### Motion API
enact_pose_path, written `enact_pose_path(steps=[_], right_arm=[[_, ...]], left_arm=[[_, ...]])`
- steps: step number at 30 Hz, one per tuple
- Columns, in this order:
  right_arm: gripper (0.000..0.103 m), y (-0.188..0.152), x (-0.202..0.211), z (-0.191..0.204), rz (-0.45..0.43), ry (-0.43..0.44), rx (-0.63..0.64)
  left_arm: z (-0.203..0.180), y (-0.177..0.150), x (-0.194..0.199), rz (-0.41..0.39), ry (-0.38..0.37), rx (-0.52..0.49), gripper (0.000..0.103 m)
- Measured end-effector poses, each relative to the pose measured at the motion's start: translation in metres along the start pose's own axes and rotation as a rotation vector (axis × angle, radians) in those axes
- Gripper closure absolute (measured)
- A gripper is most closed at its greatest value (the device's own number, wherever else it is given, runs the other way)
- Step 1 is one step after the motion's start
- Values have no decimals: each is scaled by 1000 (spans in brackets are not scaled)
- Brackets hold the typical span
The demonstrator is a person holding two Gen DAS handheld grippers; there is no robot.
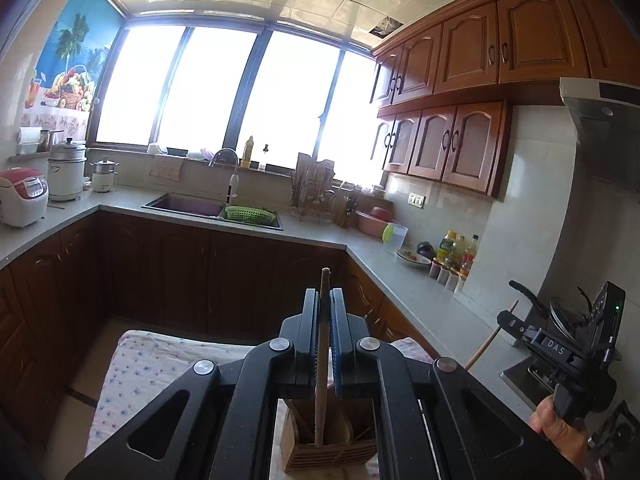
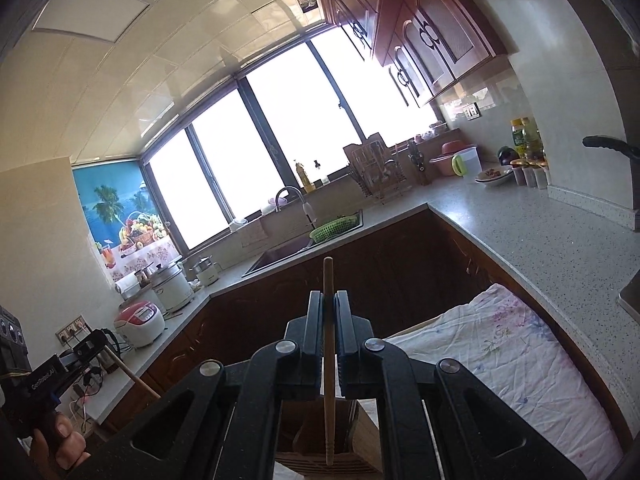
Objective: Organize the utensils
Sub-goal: 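Carry both chopsticks upright and lower them into the wooden holder, then open both tools to release the chopsticks into the holder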
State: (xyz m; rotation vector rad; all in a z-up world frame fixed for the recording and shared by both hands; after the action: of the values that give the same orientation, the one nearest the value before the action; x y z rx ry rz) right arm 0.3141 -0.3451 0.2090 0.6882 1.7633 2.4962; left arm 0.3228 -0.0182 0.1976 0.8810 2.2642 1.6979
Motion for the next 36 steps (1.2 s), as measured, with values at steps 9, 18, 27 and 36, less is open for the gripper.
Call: enact_pose_path(steps=[9, 18, 27, 36], right_arm=[[98, -23, -30, 0, -6, -21, -3], [98, -79, -64, 0, 95, -34, 21], [97, -100, -76, 0, 168, -35, 46], [77, -99, -76, -2, 199, -33, 38]], left_arm=[[23, -30, -42, 8, 37, 63, 100], [47, -64, -75, 110, 62, 105, 99], [59, -72, -100, 208, 69, 110, 97], [66, -64, -103, 246, 75, 150, 86]])
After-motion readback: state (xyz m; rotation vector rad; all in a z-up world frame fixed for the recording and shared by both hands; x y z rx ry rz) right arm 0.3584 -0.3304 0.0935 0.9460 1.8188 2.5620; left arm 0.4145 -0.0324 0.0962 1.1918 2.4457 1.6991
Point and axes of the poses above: each gripper's, at about its wrist camera, not at the fingertips, and x roughly against the way its jaws point, z to its left, y to its top, the point moved 7 cm from there along -x, roughly the way its jaws point, and after that the axes turned 14 degrees about -y, right-handed, at the moved point
